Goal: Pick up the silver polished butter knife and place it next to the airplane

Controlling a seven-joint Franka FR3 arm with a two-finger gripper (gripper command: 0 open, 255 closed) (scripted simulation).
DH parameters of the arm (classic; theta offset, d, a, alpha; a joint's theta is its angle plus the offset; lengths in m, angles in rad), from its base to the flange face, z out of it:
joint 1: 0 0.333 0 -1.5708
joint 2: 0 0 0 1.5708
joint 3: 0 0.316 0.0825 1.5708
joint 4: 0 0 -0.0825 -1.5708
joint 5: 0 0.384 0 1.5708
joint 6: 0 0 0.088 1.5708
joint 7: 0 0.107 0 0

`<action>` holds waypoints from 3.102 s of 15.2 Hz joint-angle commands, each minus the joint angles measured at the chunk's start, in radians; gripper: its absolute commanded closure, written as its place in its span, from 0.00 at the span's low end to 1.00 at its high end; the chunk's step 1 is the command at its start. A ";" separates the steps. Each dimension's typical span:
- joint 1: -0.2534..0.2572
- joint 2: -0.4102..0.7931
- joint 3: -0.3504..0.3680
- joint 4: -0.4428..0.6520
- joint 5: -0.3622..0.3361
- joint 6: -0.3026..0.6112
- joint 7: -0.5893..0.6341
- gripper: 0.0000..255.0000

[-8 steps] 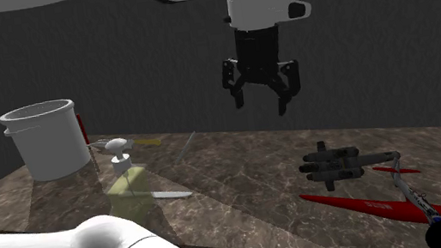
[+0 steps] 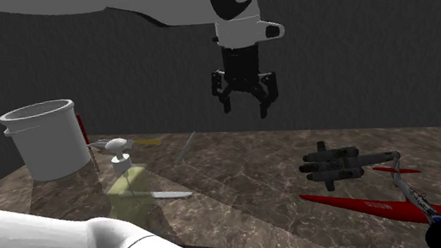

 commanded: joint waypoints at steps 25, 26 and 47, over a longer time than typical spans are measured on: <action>0.173 0.758 0.315 0.350 -0.078 0.425 0.261 0.00; 0.183 0.793 0.321 0.378 -0.094 0.430 0.275 0.00; 0.314 1.165 0.324 0.658 -0.263 0.499 0.390 0.00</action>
